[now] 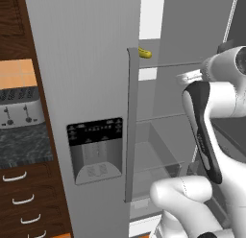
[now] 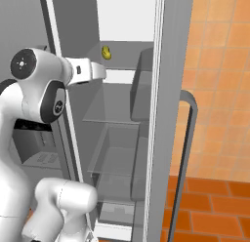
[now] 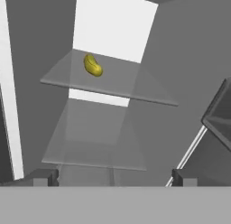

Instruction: Place one cucumber and one fish in each tupperware on the nearby counter, to pack two identical lunches.

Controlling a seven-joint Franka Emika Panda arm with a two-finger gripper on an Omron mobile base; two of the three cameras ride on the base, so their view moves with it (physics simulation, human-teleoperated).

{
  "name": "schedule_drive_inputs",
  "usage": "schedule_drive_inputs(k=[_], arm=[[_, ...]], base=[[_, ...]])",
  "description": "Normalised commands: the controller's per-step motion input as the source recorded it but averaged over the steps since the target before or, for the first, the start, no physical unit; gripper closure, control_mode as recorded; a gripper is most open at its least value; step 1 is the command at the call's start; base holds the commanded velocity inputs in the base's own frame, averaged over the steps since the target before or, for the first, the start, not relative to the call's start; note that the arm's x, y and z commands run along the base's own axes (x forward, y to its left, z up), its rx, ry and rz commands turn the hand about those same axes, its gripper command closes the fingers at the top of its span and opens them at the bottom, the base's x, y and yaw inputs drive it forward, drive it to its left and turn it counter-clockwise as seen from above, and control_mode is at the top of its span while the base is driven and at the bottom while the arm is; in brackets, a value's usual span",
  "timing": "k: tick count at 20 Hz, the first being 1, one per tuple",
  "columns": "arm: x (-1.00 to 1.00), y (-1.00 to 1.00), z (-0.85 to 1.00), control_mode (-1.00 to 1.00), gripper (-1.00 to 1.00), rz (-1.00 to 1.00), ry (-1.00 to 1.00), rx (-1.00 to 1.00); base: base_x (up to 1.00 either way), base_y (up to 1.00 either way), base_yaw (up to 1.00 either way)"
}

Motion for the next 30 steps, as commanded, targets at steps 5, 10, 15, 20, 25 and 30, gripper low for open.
schedule_drive_inputs(k=[5, 10, 15, 20, 25, 30], arm=[[0.14, 0.02, 0.25, -1.0, -1.0, 0.18, -0.09, 0.15], [0.05, 0.0, 0.14, -1.0, -1.0, 0.16, 0.04, 0.09], [0.05, 0.06, 0.04, -1.0, -1.0, 0.05, 0.0, 0.01], [0.44, 0.04, 0.1, -1.0, -1.0, 0.0, 0.08, 0.0], [0.46, 0.0, 0.0, -1.0, -1.0, 0.0, 0.0, 0.0], [0.49, -0.01, -0.12, -1.0, -1.0, 0.0, 0.02, 0.0]], base=[[0.0, 0.0, 0.0], [0.0, 0.0, 0.0], [0.0, 0.0, 0.0], [0.0, 0.0, 0.0], [0.0, 0.0, 0.0], [0.0, 0.0, 0.0]])
